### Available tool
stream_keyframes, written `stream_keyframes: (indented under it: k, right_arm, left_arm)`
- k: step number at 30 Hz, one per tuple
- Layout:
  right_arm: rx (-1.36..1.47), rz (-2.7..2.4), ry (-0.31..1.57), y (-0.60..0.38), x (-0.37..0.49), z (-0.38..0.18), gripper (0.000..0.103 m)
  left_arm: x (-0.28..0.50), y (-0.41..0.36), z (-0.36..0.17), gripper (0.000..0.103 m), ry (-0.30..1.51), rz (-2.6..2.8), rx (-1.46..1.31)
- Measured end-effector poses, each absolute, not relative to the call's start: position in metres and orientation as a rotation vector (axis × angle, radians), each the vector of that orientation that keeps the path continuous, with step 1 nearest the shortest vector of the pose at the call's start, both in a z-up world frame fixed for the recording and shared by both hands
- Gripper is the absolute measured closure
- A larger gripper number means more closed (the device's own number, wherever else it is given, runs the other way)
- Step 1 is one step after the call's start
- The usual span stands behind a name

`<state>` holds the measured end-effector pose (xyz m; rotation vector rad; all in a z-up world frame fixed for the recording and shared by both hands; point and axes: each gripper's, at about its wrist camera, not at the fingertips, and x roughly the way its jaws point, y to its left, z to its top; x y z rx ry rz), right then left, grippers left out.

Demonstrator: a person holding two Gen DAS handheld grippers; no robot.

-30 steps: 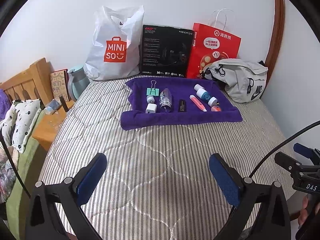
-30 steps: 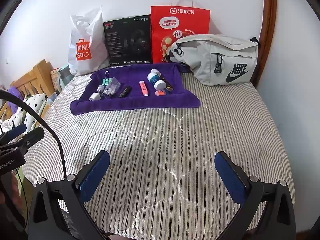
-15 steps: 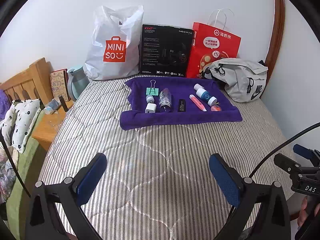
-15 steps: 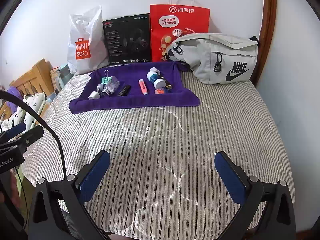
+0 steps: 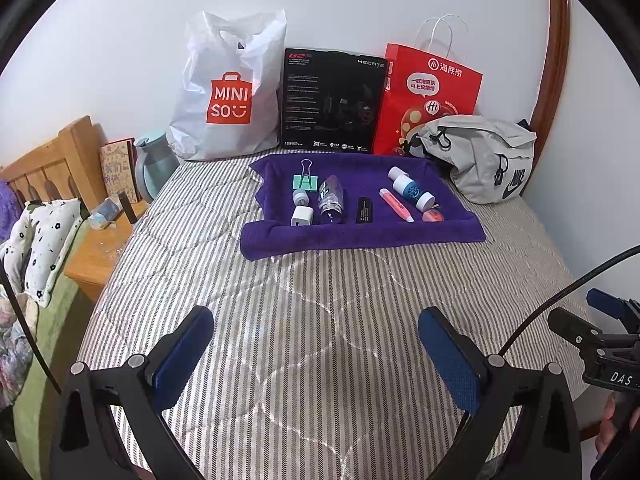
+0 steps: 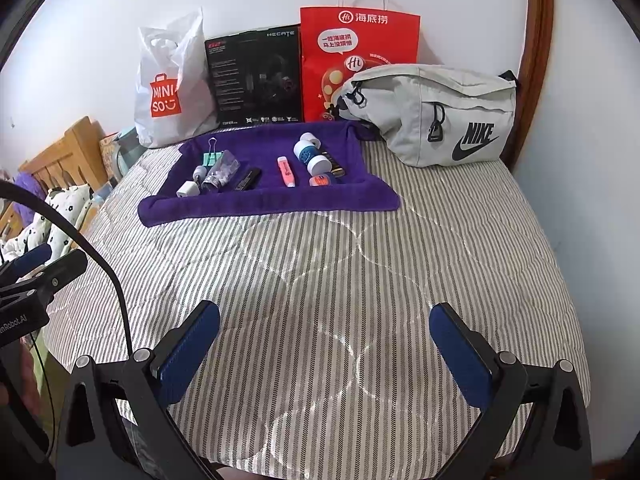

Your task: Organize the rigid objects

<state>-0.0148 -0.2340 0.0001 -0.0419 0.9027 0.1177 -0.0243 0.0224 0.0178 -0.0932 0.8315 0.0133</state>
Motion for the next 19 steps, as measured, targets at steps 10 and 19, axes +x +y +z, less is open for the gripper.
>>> stream_keyframes:
  k: [10,19]
  right_arm:
    - [-0.047,0.116,0.909,-0.2337,-0.0131,-0.0016,0.0]
    - [-0.051,0.119,0.91,-0.2336,-0.0125,-0.0031,0.0]
  left_arm:
    - [-0.0231,0.0247,0.0168,0.0,0.84,0.012,-0.086]
    - [-0.0215,0.0253,0.0155,0.0,0.829,0.006,-0.076]
